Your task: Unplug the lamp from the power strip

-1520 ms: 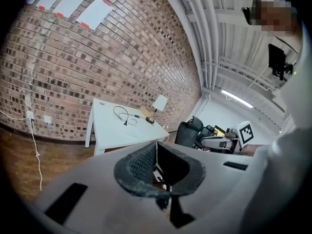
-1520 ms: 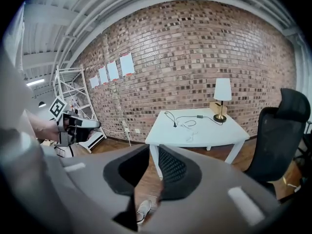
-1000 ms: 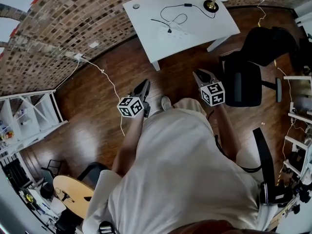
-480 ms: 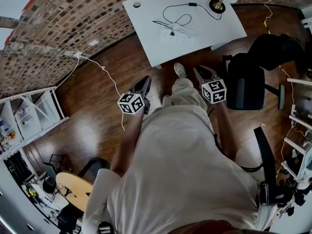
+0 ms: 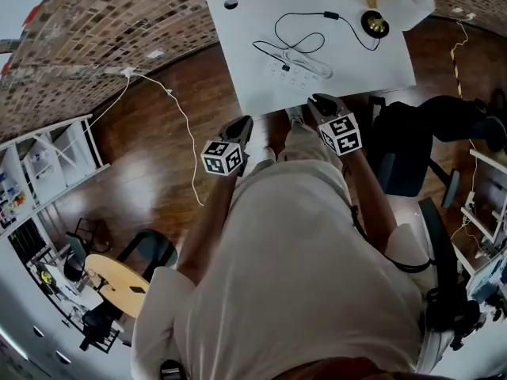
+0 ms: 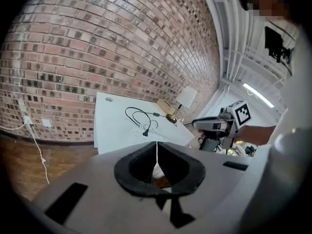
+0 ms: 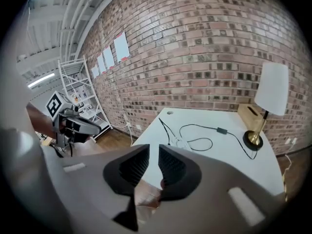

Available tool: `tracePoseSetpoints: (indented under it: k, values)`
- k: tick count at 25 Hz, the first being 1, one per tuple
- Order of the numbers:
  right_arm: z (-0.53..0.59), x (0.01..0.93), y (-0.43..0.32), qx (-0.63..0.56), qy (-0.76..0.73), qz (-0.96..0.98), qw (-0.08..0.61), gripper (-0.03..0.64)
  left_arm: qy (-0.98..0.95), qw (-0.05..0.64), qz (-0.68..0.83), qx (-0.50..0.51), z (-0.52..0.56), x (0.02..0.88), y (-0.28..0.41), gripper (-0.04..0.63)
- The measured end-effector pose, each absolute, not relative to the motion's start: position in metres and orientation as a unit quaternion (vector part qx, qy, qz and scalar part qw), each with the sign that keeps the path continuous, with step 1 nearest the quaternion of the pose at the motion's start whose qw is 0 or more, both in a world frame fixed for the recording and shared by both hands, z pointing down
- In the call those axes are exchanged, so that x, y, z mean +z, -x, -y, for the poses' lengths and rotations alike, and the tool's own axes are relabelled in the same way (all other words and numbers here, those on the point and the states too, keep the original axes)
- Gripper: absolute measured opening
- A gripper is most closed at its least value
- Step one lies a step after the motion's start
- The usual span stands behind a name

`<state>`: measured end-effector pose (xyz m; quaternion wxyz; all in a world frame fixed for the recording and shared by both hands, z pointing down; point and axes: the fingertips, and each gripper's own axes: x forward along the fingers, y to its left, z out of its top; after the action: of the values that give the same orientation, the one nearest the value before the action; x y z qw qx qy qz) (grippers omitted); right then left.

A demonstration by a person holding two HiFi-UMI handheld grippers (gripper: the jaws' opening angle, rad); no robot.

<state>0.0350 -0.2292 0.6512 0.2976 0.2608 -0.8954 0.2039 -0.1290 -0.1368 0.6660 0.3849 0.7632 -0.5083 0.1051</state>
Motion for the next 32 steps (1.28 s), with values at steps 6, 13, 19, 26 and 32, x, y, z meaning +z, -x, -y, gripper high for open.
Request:
tracePoseSetpoints:
  k: [6, 13, 19, 26, 32]
  values:
    - [0.271, 0.668, -0.019, 0.185, -0.197, 0.904, 0.332, 0.058, -0.756, 0.387, 0.509, 0.144, 0.177, 0.693, 0.098, 0.005]
    - [0.301, 0.695, -0.006, 0.173, -0.141, 0.907, 0.356, 0.058, -0.747, 0.386, 0.515, 0.169, 0.219, 0.717, 0.082, 0.005]
    - [0.308, 0.721, 0.003, 0.166, -0.089, 0.904, 0.384, 0.063, -0.729, 0.396, 0.528, 0.181, 0.237, 0.736, 0.083, 0.005]
    - [0.307, 0.745, 0.022, 0.143, -0.049, 0.895, 0.419, 0.072, -0.724, 0.401, 0.526, 0.197, 0.25, 0.757, 0.088, 0.005]
    - [0.305, 0.77, 0.037, 0.119, -0.034, 0.879, 0.461, 0.072, -0.741, 0.394, 0.489, 0.238, 0.274, 0.791, 0.09, 0.005]
